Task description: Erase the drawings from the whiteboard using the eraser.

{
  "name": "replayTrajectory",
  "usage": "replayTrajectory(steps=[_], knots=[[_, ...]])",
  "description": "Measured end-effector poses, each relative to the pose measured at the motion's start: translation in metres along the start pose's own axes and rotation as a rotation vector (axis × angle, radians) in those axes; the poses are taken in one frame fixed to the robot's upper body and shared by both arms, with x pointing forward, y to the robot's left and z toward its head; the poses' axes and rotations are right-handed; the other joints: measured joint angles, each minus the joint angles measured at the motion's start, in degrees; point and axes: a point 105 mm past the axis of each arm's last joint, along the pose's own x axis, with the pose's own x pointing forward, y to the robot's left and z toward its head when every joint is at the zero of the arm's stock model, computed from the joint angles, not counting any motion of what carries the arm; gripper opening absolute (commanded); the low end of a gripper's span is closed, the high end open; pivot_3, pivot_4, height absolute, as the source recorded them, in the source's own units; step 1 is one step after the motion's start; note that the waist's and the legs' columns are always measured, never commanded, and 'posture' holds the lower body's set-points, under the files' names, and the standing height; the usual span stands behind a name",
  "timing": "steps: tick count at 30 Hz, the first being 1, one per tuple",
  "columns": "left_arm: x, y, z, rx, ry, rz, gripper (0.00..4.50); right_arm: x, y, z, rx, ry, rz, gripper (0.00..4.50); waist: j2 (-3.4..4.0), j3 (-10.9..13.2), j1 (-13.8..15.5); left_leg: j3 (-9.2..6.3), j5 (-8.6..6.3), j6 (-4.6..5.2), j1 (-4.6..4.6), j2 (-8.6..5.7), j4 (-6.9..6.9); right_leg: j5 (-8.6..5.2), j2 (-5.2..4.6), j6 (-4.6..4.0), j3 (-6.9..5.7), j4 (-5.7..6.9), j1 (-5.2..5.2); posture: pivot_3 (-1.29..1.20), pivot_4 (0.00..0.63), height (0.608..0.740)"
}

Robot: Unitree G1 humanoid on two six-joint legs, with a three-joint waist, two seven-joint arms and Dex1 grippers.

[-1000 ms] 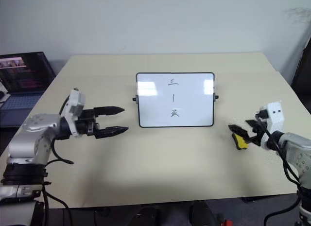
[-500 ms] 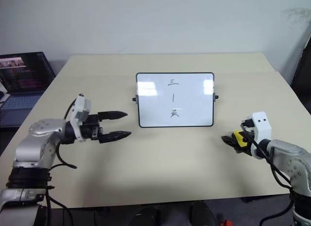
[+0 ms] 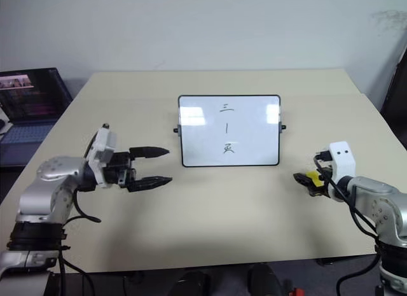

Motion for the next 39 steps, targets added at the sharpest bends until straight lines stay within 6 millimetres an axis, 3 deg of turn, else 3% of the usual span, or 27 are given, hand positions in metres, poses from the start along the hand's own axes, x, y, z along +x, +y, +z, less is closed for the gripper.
replayTrajectory(steps=[8, 22, 39], knots=[[0.001, -0.006, 0.003, 0.018, -0.004, -0.049, 4.50, 0.004, -0.008, 0.002, 0.013, 0.030, -0.040, 4.46, 0.00, 0.0, 0.0, -0.01, 0.00, 0.00, 0.00, 0.00, 0.00, 0.00, 0.02, 0.00, -0.01, -0.01, 0.00, 0.00, 0.150, 0.740], [0.003, -0.009, 0.002, 0.033, 0.017, -0.070, 4.50, 0.017, -0.013, -0.018, 0.070, 0.092, -0.128, 4.46, 0.00, 0.0, 0.0, -0.01, 0.00, 0.01, 0.00, 0.00, -0.01, 0.00, 0.02, 0.00, 0.00, 0.00, 0.00, 0.00, 0.150, 0.740], [0.005, -0.011, 0.004, 0.034, 0.021, -0.073, 4.50, 0.019, -0.023, -0.018, 0.081, 0.099, -0.173, 4.46, 0.00, 0.0, 0.0, 0.00, -0.01, 0.01, 0.00, 0.00, -0.01, 0.00, 0.04, 0.00, 0.00, 0.00, 0.00, 0.00, 0.150, 0.740]])
